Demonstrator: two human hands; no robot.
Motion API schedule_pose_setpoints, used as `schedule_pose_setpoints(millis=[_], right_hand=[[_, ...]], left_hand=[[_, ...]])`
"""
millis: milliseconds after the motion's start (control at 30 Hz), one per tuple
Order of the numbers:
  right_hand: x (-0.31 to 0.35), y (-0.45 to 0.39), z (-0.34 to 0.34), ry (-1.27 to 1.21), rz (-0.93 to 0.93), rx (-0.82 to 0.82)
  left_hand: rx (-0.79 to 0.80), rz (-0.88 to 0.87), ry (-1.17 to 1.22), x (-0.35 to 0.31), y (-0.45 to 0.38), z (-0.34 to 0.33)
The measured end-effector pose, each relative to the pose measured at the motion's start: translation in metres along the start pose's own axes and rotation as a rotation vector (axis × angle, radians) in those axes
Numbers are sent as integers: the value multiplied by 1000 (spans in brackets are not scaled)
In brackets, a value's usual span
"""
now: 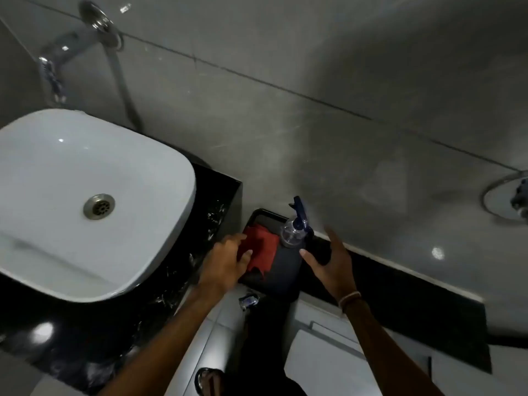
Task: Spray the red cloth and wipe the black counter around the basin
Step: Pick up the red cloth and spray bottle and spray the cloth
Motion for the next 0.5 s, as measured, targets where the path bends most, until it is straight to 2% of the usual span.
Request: schedule_pose_setpoints(millis=[133,300,500], right_hand=[[8,-52,-25,36,57,104],[22,-85,-56,161,171,178],[23,-94,-70,248,311,108]], left_hand=[[130,100,-96,36,-41,-31],[327,-74,-198,33,-104,-73],[703,-346,-703,26,-141,-118]])
Point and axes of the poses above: each hand's wrist, its own y-axis away from the middle knuckle, its own z-axis out of the back of the hand, x = y × z, the point moved 9 cm from there along -y, towards the middle knuckle, and after that the axes turned 10 degrees about -z, right-handed, at the moved point
